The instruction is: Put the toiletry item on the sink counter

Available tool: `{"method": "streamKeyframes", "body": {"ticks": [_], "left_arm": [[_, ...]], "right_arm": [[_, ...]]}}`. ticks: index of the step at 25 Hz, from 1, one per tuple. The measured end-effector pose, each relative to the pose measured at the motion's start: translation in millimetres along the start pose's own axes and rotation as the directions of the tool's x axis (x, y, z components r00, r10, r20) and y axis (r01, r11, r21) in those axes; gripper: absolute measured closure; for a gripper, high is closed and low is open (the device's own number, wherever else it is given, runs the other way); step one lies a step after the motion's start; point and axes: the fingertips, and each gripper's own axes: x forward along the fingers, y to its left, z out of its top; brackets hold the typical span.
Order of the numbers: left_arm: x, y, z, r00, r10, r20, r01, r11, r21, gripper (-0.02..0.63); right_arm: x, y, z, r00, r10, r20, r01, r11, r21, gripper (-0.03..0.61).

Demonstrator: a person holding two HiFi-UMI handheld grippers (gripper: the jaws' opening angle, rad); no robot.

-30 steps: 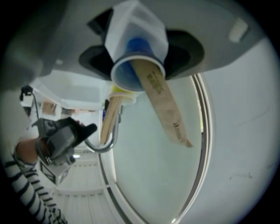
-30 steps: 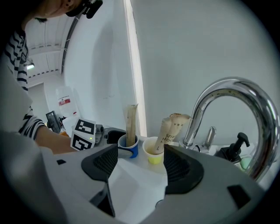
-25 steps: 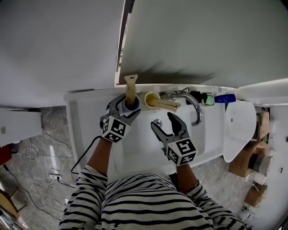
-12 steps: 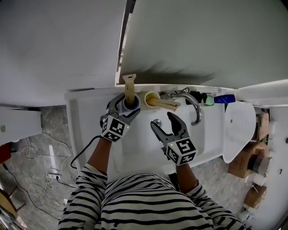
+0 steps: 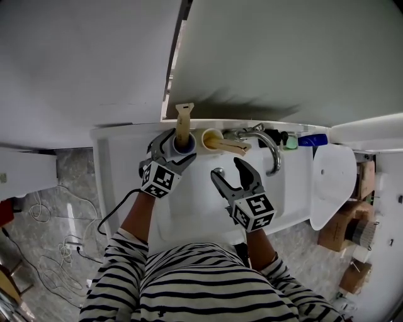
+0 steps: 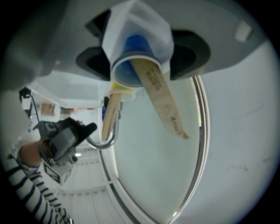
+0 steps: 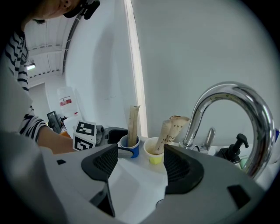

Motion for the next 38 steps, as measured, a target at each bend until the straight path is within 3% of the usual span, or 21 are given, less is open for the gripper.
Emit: {"method": "streamKeyframes", "body": {"ticks": [10,18,25,34,38], "left_arm": [[-31,4,15,0.999,0.029,0.020,-0.028,0.999,-0.044,0.196],[-80,-7,72,0.990,0.054,0.133,-0.044,0.996,-0.084,0.198],[-124,-11,133,0.959,0.078,0.272,-0.045,0.991,-0.127,0.210],[-178,-43,180,0.916,0.085,0.392,-0.027,0.988,-0.150,0.372],[-196,-65,192,0.911,0.032,0.411,0.018,0.993,-0.117,0.437]], "right_arm": [[-7,7,9,0.999,0.006,0.040,-0.006,1.000,-0.010,0.265],[-31,16,25,0.994,0.002,0.110,0.000,1.000,-0.017,0.265],[-54,35,54,0.974,0.032,0.226,-0.026,0.999,-0.029,0.265],[-97,82,83,0.914,0.197,0.354,-0.168,0.980,-0.111,0.272],[-124,89,91,0.888,0.207,0.410,-0.161,0.976,-0.145,0.404]]}}
